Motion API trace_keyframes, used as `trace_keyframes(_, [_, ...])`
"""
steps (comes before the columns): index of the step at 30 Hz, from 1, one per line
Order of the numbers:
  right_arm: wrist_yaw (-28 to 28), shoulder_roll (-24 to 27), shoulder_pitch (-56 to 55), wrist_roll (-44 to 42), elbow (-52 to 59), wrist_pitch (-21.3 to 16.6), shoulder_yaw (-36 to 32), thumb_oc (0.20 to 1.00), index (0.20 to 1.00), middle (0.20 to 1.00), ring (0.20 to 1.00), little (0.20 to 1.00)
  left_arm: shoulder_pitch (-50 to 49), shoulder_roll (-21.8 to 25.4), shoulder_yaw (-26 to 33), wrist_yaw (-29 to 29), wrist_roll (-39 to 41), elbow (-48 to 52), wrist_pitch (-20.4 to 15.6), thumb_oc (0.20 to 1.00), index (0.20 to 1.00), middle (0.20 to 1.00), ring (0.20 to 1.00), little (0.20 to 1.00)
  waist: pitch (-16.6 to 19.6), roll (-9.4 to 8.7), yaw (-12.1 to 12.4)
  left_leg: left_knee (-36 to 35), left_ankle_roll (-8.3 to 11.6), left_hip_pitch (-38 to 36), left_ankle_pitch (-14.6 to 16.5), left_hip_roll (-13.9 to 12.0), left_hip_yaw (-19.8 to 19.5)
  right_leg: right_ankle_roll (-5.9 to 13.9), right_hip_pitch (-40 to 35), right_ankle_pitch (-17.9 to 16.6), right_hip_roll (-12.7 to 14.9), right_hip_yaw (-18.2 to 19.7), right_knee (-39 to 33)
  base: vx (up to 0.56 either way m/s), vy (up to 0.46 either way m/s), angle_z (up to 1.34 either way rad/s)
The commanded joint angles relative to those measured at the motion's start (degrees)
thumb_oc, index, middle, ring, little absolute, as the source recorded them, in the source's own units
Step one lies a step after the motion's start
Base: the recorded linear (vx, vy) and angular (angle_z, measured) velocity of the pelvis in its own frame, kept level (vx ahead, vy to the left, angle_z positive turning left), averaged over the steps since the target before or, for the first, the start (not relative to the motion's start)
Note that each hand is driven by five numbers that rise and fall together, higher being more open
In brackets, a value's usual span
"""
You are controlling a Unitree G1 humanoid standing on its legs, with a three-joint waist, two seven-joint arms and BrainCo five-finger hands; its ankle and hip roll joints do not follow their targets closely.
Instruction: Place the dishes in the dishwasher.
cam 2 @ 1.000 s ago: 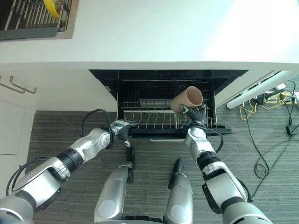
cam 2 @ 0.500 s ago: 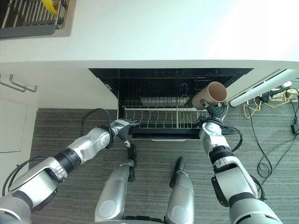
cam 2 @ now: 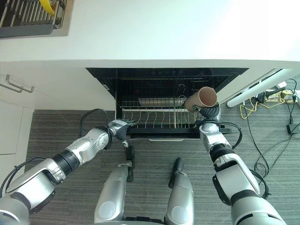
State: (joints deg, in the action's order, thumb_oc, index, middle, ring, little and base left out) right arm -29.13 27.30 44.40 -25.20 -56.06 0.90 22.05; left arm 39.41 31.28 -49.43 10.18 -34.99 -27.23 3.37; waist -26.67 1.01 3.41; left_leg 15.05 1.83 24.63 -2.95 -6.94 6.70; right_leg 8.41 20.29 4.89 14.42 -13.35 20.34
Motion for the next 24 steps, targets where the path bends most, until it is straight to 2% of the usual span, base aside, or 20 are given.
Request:
trace_keyframes(1, [2.22,-0.75,2.73,1.81,1.22,0.39,1.55,0.2,0.2,0.2,0.2,0.2,-12.52,1.2,-8.45,3.78,-3.05,-10.61,2.74,1.0,1.0,1.0,1.0,1.0,-3.12,-0.43,0.42,4.01,0.13,-0.55,8.39,-0.54,-1.97,1.55,3.39,-3.77,0.59,0.59,-0.98,0.0,0.041,0.01])
trace_keyframes(8, [0.92,-3.65,2.57,5.68,2.27,1.96,4.46,0.2,0.2,0.2,0.2,0.2,-11.78,-2.12,-8.31,0.91,-2.97,-16.29,0.92,1.0,1.0,1.0,1.0,1.0,-3.12,-0.35,-0.02,3.81,0.47,-0.25,8.05,-0.49,-1.76,1.33,3.86,-3.33,0.57,1.16,-0.73,0.0,0.043,-0.01])
trace_keyframes(14, [2.02,-5.8,0.96,7.7,3.73,2.22,7.3,0.2,0.2,0.2,0.2,0.2,-11.89,-4.46,-8.47,-1.62,-3.52,-21.66,-0.44,1.0,1.0,1.0,1.0,1.0,-3.12,-1.12,-0.54,3.79,0.63,-0.24,8.07,-0.56,-1.53,1.1,4.17,-3.14,0.29,1.6,-0.6,0.0,0.006,0.0])
trace_keyframes(20, [-1.13,-6.55,-0.73,6.66,4.61,3.12,7.89,0.2,0.2,0.2,0.2,0.2,-11.97,-5.67,-7.83,-3.21,-3.26,-23.0,-0.78,1.0,1.0,1.0,1.0,1.0,-3.12,-0.72,-1.02,3.19,0.88,-0.08,7.66,-0.48,-1.25,0.92,4.43,-2.91,0.12,1.98,-0.82,-0.01,0.039,-0.01])
trace_keyframes(24, [-1.41,-5.02,-0.44,5.79,4.58,6.89,7.08,0.2,0.2,0.2,0.2,0.2,-11.71,-5.43,-7.12,-1.98,-3.88,-23.25,-1.2,1.0,1.0,1.0,1.0,1.0,-3.12,-0.99,-1.16,3.02,0.86,-0.26,7.62,-0.62,-0.83,1.02,4.41,-3.17,0.23,1.95,-1.07,-0.01,0.011,-0.07])
